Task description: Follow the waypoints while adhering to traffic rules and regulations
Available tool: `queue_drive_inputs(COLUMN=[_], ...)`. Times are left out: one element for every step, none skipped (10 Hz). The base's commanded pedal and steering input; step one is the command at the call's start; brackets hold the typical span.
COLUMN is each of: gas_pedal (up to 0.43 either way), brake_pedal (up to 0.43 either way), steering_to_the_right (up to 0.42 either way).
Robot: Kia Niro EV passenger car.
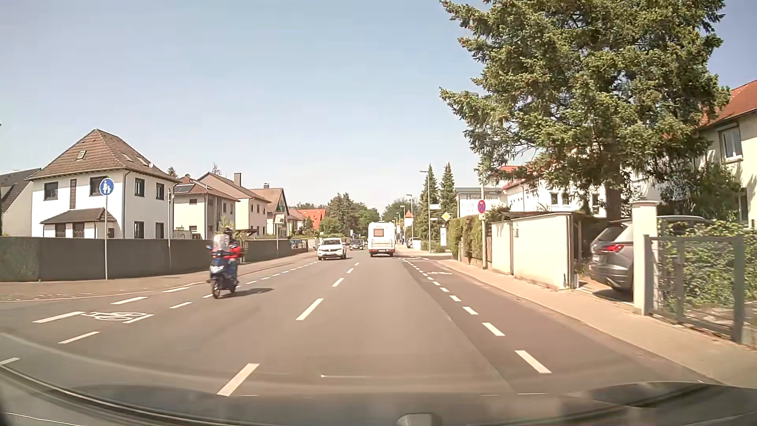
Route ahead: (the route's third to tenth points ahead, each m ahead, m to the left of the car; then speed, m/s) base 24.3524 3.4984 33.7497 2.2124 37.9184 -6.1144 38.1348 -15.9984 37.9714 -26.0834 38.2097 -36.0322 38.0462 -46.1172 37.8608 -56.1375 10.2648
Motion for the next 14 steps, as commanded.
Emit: queue_drive_inputs(gas_pedal=[0.0, 0.0, 0.0, 0.0, 0.0, 0.0, 0.0, 0.0, 0.0, 0.0, 0.0, 0.0, 0.0, 0.0], brake_pedal=[0.0, 0.006, 0.006, 0.018, 0.024, 0.043, 0.049, 0.067, 0.079, 0.091, 0.091, 0.091, 0.098, 0.128], steering_to_the_right=[0.004, 0.004, 0.003, 0.003, 0.001, -0.001, -0.002, -0.002, -0.002, -0.002, -0.002, -0.002, -0.002, -0.002])
